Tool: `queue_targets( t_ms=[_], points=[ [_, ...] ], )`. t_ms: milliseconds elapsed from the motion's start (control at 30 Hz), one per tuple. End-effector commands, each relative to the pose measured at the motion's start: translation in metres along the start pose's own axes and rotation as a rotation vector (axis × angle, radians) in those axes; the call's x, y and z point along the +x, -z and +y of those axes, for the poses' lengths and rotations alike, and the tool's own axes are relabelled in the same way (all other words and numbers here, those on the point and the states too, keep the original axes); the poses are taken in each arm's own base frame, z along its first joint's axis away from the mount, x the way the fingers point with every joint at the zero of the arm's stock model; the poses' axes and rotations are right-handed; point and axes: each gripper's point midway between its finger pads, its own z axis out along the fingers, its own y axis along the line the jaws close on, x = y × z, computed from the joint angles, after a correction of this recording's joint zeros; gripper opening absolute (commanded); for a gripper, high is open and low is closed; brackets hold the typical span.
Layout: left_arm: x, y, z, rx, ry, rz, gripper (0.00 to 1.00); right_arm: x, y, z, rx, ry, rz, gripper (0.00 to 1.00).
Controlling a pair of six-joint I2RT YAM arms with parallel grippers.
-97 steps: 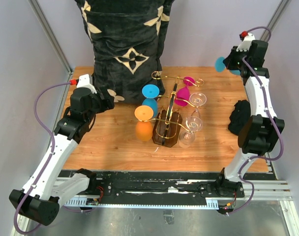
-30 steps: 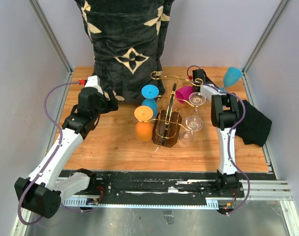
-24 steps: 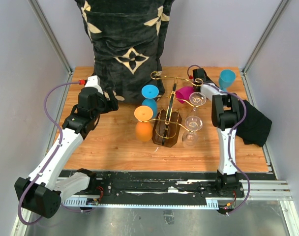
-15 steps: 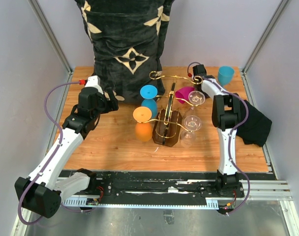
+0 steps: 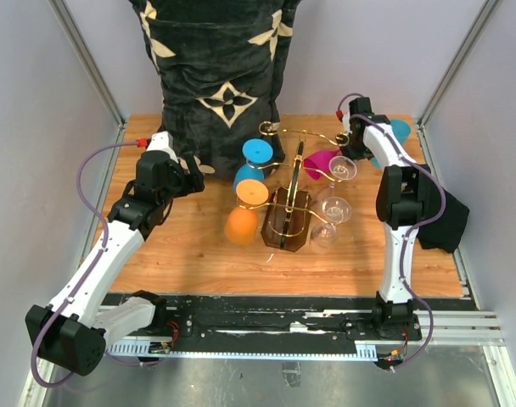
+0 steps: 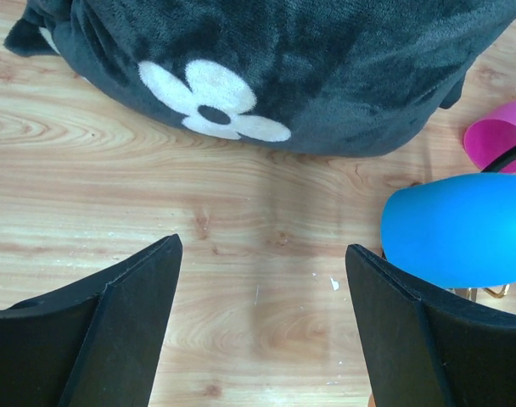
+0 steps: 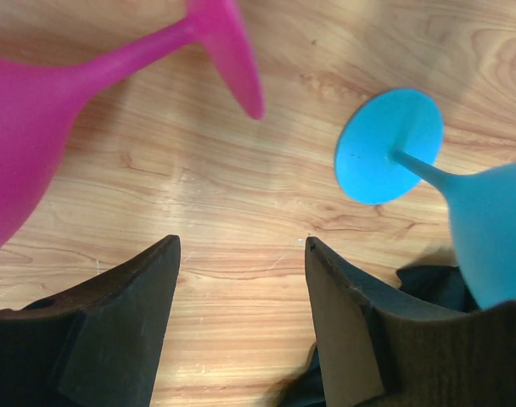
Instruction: Take the wine glass off the wine glass rack
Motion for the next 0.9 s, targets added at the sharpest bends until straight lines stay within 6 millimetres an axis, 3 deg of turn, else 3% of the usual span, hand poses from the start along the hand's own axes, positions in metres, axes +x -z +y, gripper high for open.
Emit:
queue_targets(
  t_ms=[0, 200, 467, 700, 867],
  points=[
    [-0.004, 0.003, -0.004, 0.015, 0.017, -0.013, 0.83, 0.002, 0.015, -0.005, -0.031, -0.055, 0.011, 0.62],
    [-0.008, 0.004, -0.002, 0.001, 0.007, -0.022, 0.83, 0.012, 0.008, -0.002, -0.068, -0.098, 0.042, 0.60],
    [-0.007, 0.004, -0.001, -0.006, 0.004, -0.016, 0.83, 0.010, 0.026, 0.004, -0.188, -0.222, -0.005, 0.60],
    [-0.004, 0.005, 0.000, -0.013, 0.011, -0.001, 0.83, -0.014, 0.049, 0.024, -0.439, -0.448, -0.088, 0.62],
    [-0.009, 0.011, 0.002, -0.023, 0.021, -0.009, 0.83, -0.026, 0.061, 0.026, -0.485, -0.499, -0.129, 0.62]
  ],
)
